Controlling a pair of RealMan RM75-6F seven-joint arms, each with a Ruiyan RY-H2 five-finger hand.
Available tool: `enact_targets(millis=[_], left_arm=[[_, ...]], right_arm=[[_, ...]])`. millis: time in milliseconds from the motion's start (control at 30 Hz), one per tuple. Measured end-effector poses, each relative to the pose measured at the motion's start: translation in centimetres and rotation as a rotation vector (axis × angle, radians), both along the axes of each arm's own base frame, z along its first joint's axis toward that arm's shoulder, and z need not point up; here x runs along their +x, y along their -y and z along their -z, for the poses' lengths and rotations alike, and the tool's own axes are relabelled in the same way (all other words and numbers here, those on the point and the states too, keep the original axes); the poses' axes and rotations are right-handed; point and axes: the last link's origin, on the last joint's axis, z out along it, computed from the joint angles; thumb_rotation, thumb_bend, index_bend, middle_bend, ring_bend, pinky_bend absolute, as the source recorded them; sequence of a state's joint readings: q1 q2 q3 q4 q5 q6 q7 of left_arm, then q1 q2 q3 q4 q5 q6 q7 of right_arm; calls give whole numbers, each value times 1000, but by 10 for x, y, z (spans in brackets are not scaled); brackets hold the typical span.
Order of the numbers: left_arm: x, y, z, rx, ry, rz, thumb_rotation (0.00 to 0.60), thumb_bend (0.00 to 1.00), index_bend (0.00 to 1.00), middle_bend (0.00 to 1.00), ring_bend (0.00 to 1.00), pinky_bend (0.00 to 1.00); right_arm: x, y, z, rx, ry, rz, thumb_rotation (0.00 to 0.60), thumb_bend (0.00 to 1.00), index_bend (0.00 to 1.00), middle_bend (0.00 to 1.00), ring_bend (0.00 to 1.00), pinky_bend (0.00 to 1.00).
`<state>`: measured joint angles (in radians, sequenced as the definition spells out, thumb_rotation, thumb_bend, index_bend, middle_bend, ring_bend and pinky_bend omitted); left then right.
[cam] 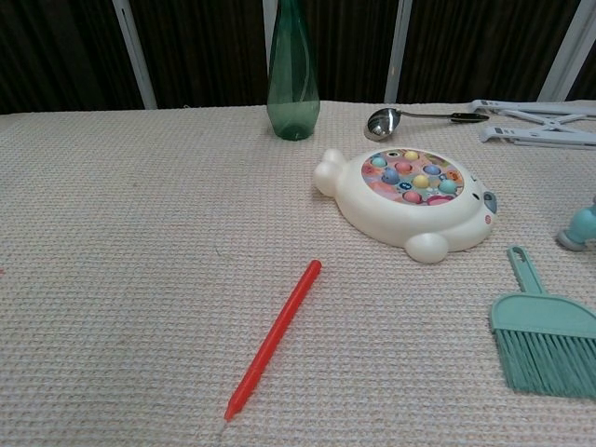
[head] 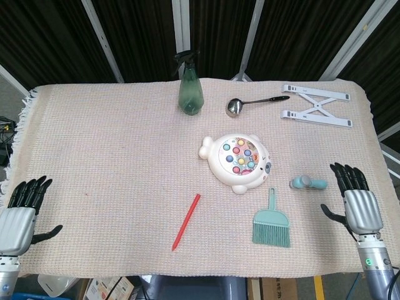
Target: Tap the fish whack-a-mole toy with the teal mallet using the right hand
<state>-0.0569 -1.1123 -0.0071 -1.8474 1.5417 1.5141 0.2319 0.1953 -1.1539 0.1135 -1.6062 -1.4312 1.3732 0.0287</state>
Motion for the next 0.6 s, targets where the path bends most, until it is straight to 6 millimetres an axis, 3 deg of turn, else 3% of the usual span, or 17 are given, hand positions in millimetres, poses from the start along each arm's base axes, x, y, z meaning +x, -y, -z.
enact_targets(millis=[467, 600], left_arm=[[6, -6, -1, -13, -4, 17, 600, 106, 0, 0, 0, 0], [6, -7, 0, -12, -6, 10, 600, 106, 0, 0, 0, 0]], right_arm=[[-5, 71, 24, 285, -18, 109, 600, 258, 55, 123, 75, 67], [-12, 81, 35, 305, -7, 139, 600, 258, 69, 130, 77, 68]])
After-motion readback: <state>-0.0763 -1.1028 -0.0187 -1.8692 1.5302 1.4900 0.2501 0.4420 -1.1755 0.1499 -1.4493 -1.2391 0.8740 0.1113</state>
